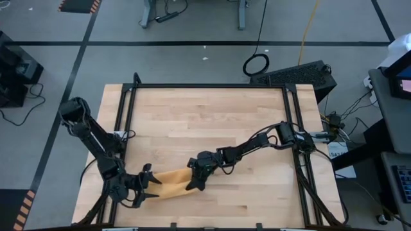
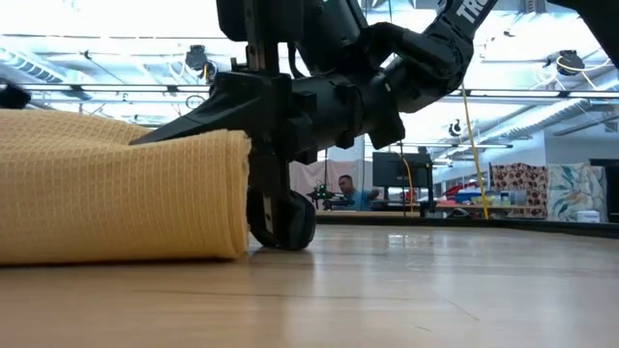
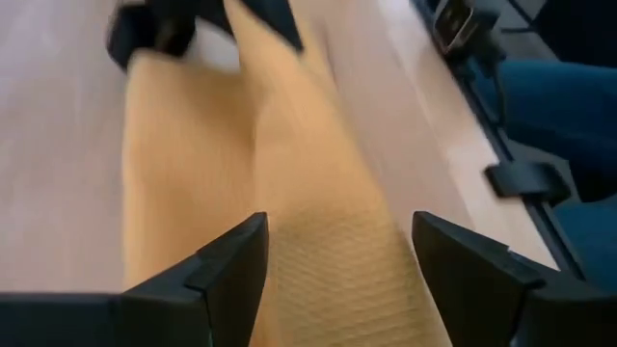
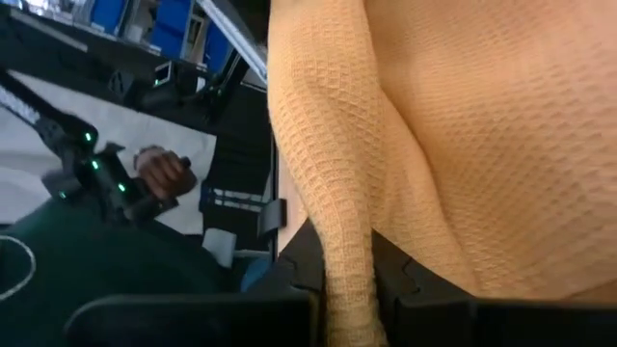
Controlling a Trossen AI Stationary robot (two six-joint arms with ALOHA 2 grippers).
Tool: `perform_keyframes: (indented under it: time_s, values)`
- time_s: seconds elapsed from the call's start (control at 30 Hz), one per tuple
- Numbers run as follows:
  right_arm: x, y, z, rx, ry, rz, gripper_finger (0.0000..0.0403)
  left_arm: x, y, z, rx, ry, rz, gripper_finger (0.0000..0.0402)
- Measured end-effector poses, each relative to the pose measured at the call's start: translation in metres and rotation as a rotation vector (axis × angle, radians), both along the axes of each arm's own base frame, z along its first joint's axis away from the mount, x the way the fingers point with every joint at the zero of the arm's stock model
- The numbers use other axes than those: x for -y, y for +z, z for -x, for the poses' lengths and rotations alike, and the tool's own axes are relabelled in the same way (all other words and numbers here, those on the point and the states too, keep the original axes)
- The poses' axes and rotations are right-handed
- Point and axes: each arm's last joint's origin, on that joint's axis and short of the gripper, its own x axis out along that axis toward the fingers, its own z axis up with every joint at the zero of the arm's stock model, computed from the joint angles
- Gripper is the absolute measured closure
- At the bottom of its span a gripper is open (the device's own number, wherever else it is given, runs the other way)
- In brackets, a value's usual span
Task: Roll towel
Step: Roll the yellow towel
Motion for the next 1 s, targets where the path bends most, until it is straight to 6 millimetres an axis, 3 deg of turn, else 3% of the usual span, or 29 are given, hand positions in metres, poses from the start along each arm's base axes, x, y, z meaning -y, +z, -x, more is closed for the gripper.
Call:
perform_keyframes:
  time_s: [0.17,0.27,0.43,0.53,0.77,0.9,1.0]
  values:
    - [0.003,0.000,-0.001,-0.031,-0.059,-0.022,0.0383,0.003,-0.011,0.001,-0.098,0.036,0.094,0.0150]
    - [0.004,0.000,-0.001,-0.041,-0.076,-0.030,0.0383,0.004,-0.014,0.001,-0.126,0.061,0.126,0.0182]
    - [0.001,0.000,-0.001,-0.018,-0.082,-0.005,0.0377,0.006,-0.019,0.001,-0.166,0.038,0.121,0.0302]
    - [0.000,0.001,-0.002,0.044,-0.057,0.042,0.0352,0.006,-0.019,0.002,-0.181,0.025,0.125,0.0378]
    - [0.003,0.026,0.002,0.158,0.016,0.207,0.0267,-0.002,-0.030,0.008,-0.254,0.058,0.169,0.0372]
    - [0.005,0.054,0.015,0.187,0.061,0.475,0.0237,-0.010,-0.038,0.012,-0.289,0.127,0.226,0.0378]
    - [-0.013,0.074,0.021,0.325,0.091,0.731,0.0223,-0.010,-0.039,0.012,-0.293,0.136,0.233,0.0372]
